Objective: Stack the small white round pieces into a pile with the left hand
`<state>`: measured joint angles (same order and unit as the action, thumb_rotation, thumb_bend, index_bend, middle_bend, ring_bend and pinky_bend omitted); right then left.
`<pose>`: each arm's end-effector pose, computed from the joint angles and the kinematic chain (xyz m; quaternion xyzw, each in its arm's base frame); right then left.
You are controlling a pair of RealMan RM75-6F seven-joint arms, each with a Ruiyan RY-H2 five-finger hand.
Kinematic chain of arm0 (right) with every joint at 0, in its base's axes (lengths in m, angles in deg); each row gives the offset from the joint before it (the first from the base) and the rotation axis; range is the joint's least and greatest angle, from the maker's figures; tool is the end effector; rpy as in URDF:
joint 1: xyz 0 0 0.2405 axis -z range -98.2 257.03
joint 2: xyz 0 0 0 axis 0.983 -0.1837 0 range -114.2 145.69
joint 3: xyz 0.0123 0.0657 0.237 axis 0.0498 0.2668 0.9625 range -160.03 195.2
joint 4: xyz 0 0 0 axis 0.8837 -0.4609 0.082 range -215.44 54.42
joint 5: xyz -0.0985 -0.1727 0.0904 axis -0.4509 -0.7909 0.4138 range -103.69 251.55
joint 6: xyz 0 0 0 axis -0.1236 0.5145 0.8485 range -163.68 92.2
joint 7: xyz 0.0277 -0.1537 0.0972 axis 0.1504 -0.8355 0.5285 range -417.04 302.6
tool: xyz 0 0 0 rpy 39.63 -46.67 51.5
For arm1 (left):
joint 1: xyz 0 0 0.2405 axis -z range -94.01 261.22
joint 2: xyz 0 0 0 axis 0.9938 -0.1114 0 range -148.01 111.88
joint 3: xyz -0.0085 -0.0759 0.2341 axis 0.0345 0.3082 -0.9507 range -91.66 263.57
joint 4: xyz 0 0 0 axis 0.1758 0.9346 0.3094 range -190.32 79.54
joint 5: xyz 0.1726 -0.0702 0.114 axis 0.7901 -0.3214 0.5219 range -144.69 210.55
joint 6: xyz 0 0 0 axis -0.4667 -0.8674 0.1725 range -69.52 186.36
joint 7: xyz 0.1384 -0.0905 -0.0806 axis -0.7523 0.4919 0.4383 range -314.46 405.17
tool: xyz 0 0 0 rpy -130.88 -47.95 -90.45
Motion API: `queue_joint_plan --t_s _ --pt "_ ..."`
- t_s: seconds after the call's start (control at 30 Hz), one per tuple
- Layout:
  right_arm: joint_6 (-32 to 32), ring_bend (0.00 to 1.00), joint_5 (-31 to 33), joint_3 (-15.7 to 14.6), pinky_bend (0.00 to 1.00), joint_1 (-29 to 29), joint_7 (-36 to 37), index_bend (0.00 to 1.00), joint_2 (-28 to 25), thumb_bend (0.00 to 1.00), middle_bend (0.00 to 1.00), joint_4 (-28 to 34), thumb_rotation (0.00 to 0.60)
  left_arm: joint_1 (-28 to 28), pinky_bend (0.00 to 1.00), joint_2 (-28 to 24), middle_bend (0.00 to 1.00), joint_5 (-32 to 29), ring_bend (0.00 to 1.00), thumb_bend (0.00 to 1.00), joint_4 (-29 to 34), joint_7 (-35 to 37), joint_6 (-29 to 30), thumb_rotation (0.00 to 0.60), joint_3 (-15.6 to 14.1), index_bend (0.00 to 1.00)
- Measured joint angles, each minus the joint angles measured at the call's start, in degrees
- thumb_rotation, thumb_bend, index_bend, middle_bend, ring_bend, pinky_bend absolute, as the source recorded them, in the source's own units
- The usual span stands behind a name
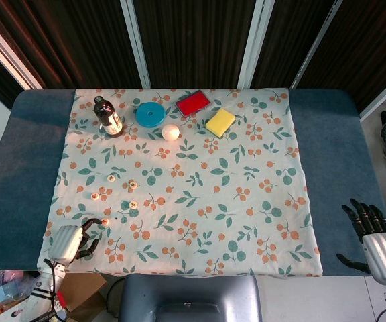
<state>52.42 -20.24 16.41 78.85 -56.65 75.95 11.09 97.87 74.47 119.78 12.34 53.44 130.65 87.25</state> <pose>-0.3079 -0.1818 0.1557 0.6376 -0.3655 0.3655 0.5712 -0.2927 0.2607 -0.0216 -0.6365 -0.4678 -0.4062 0.4594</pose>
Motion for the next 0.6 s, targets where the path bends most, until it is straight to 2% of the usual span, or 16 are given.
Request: queue_joint_plan --t_s 0.2,0.6 --pt "0.05 0.00 0.13 0.00 0.00 0.06 0.30 0.00 -0.18 0.12 0.00 -0.04 0.600 1.14 1.00 3.89 1.00 -2.61 1.00 0.42 -4.60 -1.24 -0.87 0.600 2.17 0.32" --pt "-0.20 0.00 0.34 0.05 0.00 -0.06 -0.18 0.00 0.02 0.12 0.00 0.14 0.600 2.43 1.00 7.15 1.00 -3.81 1.00 0.41 -8.90 -0.08 -1.72 0.600 2.95 0.37"
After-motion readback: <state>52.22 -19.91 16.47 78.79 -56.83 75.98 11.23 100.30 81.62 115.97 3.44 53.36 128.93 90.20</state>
